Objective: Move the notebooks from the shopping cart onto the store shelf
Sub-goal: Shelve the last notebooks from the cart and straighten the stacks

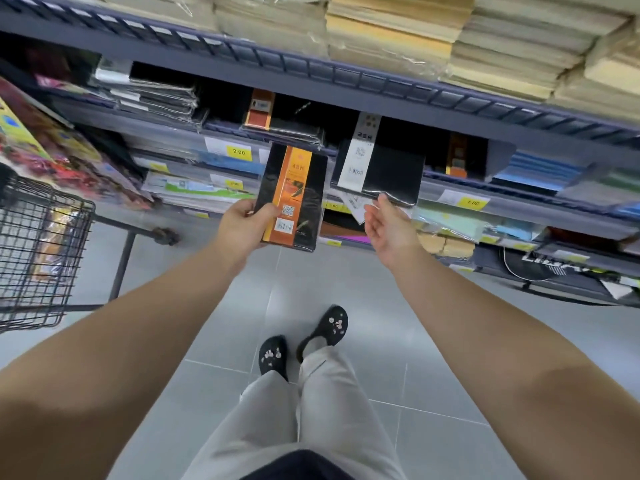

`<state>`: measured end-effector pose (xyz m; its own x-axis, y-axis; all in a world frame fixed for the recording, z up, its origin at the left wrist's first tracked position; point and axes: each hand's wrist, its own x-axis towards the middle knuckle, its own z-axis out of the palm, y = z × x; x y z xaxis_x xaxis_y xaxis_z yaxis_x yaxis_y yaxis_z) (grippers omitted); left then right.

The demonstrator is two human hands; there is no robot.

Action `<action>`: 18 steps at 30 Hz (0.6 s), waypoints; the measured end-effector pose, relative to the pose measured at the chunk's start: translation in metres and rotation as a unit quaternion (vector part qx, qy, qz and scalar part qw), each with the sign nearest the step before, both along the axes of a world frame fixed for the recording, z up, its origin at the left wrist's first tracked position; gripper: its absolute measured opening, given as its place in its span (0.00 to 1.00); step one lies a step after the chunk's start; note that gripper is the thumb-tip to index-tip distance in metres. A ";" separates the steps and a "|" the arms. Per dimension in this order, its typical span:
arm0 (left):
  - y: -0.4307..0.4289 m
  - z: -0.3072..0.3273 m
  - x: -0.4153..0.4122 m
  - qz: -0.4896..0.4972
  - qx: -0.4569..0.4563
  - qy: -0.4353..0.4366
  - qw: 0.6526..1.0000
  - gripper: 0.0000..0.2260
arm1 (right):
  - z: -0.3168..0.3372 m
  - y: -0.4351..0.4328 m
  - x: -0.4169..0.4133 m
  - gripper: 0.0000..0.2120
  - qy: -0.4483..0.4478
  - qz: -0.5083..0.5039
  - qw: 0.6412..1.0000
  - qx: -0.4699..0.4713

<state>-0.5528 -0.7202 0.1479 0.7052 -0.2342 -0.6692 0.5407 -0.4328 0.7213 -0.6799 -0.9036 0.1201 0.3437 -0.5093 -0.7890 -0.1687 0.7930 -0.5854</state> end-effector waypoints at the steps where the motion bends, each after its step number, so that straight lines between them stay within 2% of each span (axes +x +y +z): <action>1: 0.001 0.000 -0.001 0.002 0.001 -0.001 1.000 0.11 | 0.001 -0.004 0.006 0.07 -0.004 -0.012 1.000 -0.012; 4: 0.003 -0.003 -0.004 -0.008 0.003 -0.002 1.000 0.07 | 0.004 -0.016 0.026 0.07 -0.002 -0.032 0.999 -0.040; 7: 0.002 -0.008 -0.005 -0.007 0.004 0.001 1.000 0.08 | 0.003 -0.031 0.046 0.08 0.001 -0.029 0.998 -0.051; 10: -0.002 -0.011 -0.005 -0.001 -0.003 0.005 1.000 0.06 | 0.001 -0.040 0.059 0.13 0.017 -0.023 0.998 -0.061; 13: -0.006 -0.012 -0.007 -0.005 -0.015 0.007 1.000 0.04 | 0.000 -0.040 0.059 0.10 0.037 -0.019 0.997 -0.070; 18: -0.010 -0.008 -0.013 -0.019 -0.048 0.021 0.998 0.07 | 0.008 -0.022 0.033 0.11 0.064 0.080 0.990 -0.101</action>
